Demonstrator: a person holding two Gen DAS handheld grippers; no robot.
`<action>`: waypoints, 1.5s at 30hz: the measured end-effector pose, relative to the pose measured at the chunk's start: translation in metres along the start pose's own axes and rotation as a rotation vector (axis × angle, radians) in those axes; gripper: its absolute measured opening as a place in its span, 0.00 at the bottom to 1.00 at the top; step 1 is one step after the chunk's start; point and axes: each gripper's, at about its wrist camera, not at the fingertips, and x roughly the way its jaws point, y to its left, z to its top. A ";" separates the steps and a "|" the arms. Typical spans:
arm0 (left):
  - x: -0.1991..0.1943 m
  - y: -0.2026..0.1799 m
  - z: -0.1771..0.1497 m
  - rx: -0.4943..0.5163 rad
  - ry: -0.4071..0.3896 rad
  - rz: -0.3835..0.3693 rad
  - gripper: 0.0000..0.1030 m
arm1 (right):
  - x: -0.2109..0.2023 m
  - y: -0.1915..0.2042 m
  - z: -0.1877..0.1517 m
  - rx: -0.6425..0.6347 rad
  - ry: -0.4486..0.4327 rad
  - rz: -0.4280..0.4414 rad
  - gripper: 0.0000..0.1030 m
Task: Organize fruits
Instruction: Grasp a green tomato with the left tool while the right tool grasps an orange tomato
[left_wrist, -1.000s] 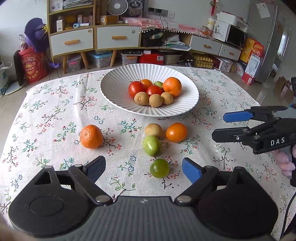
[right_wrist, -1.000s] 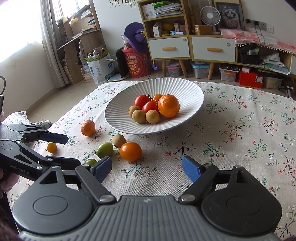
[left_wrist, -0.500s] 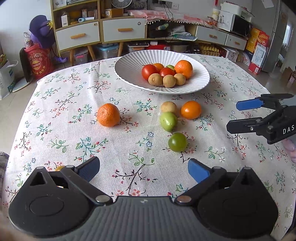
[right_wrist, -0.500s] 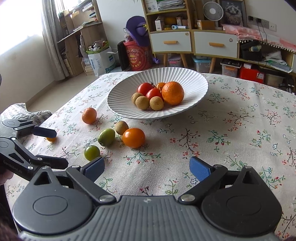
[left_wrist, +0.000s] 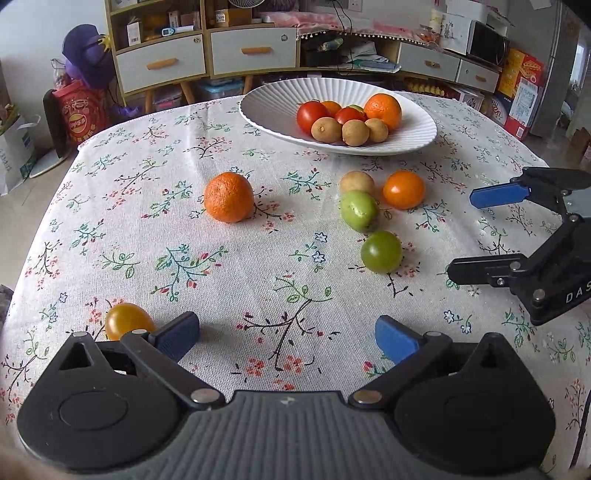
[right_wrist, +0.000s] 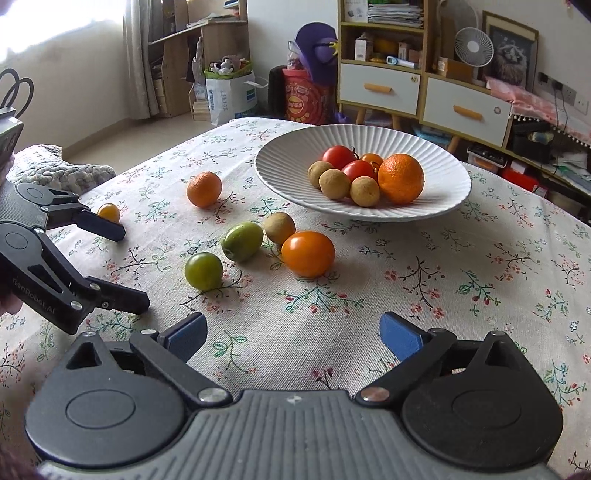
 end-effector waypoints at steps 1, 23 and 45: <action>0.001 -0.002 -0.002 0.011 -0.017 -0.009 0.98 | 0.002 0.000 0.001 -0.005 -0.005 -0.008 0.97; 0.014 -0.043 0.006 0.040 -0.119 -0.045 0.98 | 0.030 -0.020 0.008 0.038 -0.044 -0.060 0.99; 0.016 -0.058 0.019 0.064 -0.091 -0.094 0.69 | 0.027 -0.018 0.020 0.022 -0.058 -0.030 0.60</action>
